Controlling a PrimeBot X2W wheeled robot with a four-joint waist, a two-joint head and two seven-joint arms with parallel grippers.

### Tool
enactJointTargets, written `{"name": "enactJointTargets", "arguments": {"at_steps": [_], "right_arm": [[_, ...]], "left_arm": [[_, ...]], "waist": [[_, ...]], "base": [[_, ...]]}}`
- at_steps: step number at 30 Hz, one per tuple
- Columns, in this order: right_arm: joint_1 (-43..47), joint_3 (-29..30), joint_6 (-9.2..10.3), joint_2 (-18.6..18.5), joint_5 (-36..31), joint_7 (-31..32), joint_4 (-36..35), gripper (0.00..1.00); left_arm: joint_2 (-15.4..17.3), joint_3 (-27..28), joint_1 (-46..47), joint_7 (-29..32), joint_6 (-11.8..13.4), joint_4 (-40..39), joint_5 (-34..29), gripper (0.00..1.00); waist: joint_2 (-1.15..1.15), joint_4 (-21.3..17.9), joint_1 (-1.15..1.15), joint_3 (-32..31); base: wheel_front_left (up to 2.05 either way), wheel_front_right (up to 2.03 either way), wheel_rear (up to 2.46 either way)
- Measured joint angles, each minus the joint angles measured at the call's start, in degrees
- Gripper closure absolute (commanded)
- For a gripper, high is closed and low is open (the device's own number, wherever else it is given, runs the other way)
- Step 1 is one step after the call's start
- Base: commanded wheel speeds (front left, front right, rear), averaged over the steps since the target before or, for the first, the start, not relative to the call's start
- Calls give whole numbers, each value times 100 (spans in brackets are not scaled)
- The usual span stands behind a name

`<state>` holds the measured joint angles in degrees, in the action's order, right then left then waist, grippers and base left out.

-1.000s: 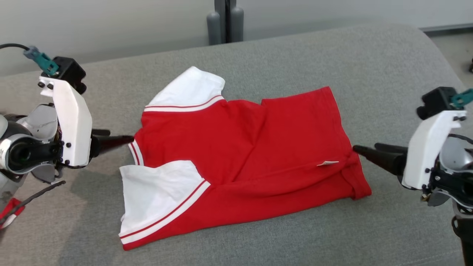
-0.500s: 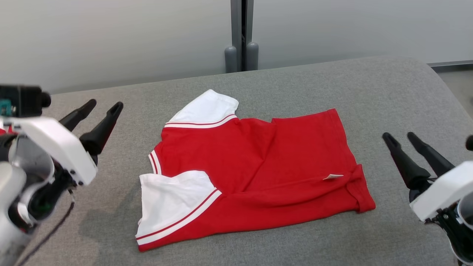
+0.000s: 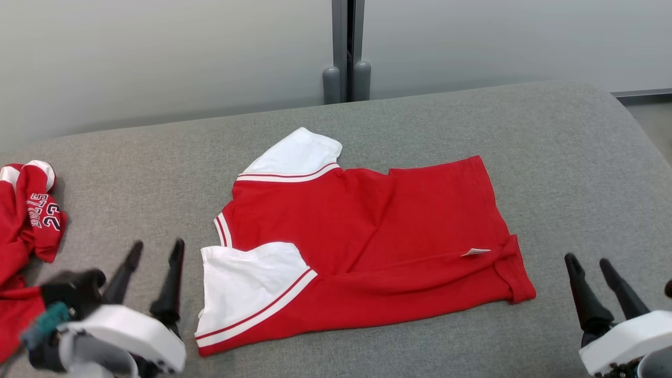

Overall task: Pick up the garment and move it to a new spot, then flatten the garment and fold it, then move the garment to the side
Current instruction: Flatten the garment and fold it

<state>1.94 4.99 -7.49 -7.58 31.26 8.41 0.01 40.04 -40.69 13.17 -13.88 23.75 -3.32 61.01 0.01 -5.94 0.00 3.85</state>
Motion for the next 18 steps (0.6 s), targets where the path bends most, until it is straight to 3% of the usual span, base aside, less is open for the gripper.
{"name": "enactJointTargets", "arguments": {"at_steps": [6,18], "right_arm": [[-58,-310,0,-162,77,-193,886,0],[-1050,-1123,0,-283,-157,-296,2430,0]], "left_arm": [[-323,-272,-342,-33,23,245,-94,0],[-654,-604,-185,288,-408,1114,-29,0]], "waist": [[0,-5,0,126],[0,59,0,388]], "base": [[0,0,0],[0,0,0]]}}
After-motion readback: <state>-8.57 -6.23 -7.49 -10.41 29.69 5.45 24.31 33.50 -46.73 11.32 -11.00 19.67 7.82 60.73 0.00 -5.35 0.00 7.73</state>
